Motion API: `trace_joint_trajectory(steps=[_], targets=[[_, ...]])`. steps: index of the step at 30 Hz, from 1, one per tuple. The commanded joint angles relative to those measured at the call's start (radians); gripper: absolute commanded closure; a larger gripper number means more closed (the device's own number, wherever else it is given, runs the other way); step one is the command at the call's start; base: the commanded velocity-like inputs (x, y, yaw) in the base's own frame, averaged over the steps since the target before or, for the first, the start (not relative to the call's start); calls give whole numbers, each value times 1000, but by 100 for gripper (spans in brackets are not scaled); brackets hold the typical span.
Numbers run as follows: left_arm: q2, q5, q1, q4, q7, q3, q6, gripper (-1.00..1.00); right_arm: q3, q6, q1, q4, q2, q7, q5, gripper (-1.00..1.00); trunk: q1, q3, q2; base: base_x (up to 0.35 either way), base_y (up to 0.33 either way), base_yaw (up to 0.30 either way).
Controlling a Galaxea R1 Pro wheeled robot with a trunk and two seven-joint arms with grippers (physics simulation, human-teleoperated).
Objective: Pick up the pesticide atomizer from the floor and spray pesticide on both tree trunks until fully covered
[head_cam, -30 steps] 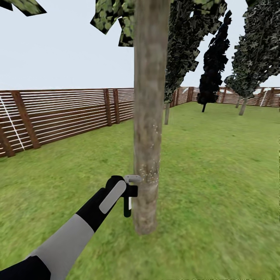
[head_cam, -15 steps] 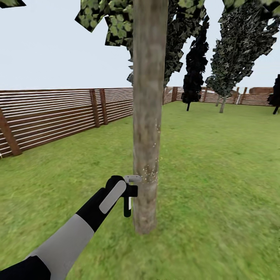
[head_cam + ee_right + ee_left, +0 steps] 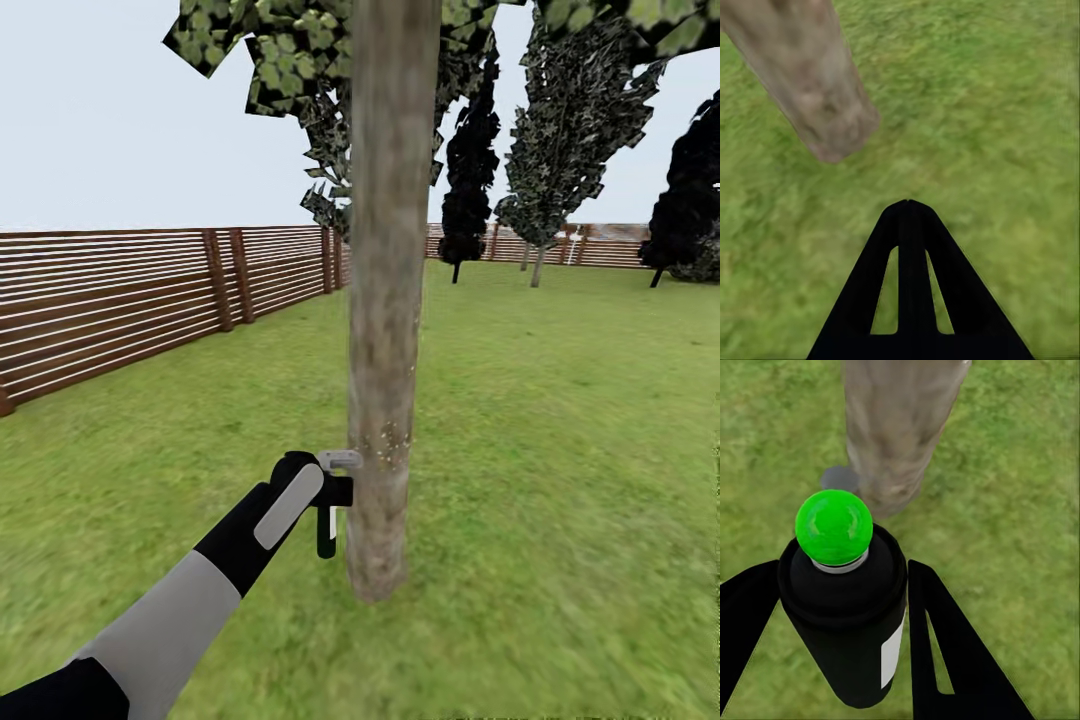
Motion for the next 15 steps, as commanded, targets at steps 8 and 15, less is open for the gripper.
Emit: trace_joint_trajectory(steps=[8, 15], targets=[[1, 10, -1, -1, 11, -2, 0, 100, 6, -4, -1, 0, -1, -6, -7, 100, 1, -2, -2, 0, 350, -233], [1, 9, -1, -1, 11, -2, 0, 100, 6, -4, -1, 1, -1, -6, -7, 100, 1, -2, -2, 0, 350, -246]])
